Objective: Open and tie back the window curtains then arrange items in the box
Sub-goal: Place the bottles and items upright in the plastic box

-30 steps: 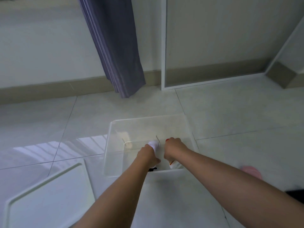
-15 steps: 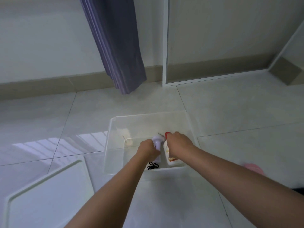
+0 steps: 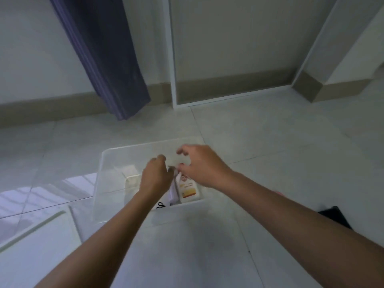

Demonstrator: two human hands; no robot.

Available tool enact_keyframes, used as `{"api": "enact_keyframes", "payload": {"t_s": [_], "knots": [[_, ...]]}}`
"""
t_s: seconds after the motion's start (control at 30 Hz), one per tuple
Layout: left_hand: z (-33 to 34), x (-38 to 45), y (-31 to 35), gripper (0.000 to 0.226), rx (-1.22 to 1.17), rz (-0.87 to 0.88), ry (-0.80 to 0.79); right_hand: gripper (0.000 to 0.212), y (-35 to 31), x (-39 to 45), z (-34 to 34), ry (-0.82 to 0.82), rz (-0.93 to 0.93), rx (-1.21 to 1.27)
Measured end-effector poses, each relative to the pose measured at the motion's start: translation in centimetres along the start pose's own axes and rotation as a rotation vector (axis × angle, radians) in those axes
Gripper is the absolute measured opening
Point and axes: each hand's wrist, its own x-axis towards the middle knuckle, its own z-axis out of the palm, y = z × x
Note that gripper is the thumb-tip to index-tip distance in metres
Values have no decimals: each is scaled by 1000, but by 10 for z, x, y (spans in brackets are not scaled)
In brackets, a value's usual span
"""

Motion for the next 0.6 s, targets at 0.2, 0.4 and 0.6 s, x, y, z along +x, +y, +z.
{"api": "enact_keyframes", "payload": {"t_s": [0.2,0.4,0.6], "knots": [[0,-31,83,31,-244,429,206,20,102,-70,-84,399,268,102],[85,-90,171,44,-194,887,-97,56,239,-174,-67,183,678,-27],[188,-136,197,63,267,1129,-532,90,282,-238,-33,28,933,-86]]}}
